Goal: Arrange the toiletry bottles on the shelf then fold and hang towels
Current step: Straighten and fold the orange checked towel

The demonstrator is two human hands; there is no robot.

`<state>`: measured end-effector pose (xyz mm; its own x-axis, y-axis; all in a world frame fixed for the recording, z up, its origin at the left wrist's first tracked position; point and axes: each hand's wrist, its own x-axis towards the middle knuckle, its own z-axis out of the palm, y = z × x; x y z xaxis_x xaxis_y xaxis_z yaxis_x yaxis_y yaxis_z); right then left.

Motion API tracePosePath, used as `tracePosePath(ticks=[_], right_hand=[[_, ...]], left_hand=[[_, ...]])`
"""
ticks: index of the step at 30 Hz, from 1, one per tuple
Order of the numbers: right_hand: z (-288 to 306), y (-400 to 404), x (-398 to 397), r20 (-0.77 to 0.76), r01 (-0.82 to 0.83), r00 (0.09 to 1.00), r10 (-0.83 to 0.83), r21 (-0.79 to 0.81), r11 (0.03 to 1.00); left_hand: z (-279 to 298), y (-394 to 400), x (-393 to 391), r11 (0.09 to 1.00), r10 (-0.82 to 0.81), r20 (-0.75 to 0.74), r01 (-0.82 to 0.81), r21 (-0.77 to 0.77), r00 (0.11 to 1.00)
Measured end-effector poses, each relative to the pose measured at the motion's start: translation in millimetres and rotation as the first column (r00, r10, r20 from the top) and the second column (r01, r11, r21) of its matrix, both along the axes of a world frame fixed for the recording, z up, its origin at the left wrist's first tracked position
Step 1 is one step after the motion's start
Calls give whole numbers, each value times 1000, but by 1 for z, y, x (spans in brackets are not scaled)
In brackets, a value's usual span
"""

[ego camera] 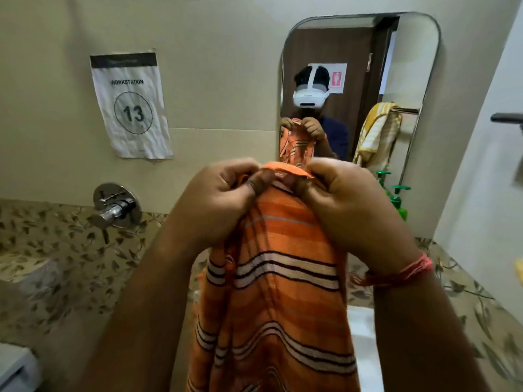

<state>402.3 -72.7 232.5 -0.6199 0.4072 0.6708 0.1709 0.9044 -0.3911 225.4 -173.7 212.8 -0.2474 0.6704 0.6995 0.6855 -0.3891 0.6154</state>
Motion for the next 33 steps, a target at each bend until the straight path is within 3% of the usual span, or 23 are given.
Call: tracePosePath(ticks=[3, 5, 9, 11, 12, 16, 18, 21, 22, 24, 26, 28, 29, 31, 33], right_hand=[[-4, 9, 20, 1, -87, 996, 88, -173, 981], [-5, 11, 25, -65, -158, 987, 145, -294, 943], [0, 3, 9, -105, -237, 971, 214, -312, 920], [2, -1, 3, -102, -257, 966, 237, -289, 922], [2, -1, 2, -104, -273, 962, 254, -289, 917], [-13, 8, 28, -71, -317, 944, 322, -460, 829], [-19, 14, 40, -35, -326, 931, 364, -530, 783], [-20, 9, 36, -103, -368, 922, 372, -530, 764], [-19, 3, 30, -121, -374, 922, 368, -519, 769], [-16, -7, 20, -138, -372, 926, 351, -491, 787], [-14, -12, 13, -157, -372, 928, 339, -468, 802], [-14, -14, 12, -180, -380, 925, 336, -480, 790], [-16, -14, 14, -198, -387, 922, 333, -502, 773], [-21, -8, 24, -205, -395, 918, 341, -573, 718], [-27, 1, 36, -134, -386, 908, 397, -633, 670]], left_hand=[[-1, -2, -11, 979, 95, 216, -131, 156, 972], [-2, 1, -9, 981, 89, 270, -131, 142, 959], [3, 5, 7, 977, -194, 81, 200, -74, 978], [4, 8, 15, 946, -280, -16, 273, -173, 960], [5, 8, 15, 953, -270, -3, 266, -145, 963], [9, -2, -5, 979, -22, 310, -43, 199, 950], [9, -7, -13, 960, 83, 351, -169, 222, 933], [6, -10, -5, 968, 195, 151, -215, 130, 969], [6, -11, 0, 980, 173, 37, -176, 97, 984], [7, -12, 14, 997, -24, -132, 14, -70, 991], [3, -8, 25, 942, -245, -142, 201, -268, 959], [-4, -5, 29, 919, -289, -40, 265, -293, 957], [-7, -4, 28, 944, -238, 18, 236, -232, 971], [-9, -5, 17, 999, -8, 128, 13, -38, 992], [-9, -8, 4, 978, 160, 258, -188, 88, 953]])
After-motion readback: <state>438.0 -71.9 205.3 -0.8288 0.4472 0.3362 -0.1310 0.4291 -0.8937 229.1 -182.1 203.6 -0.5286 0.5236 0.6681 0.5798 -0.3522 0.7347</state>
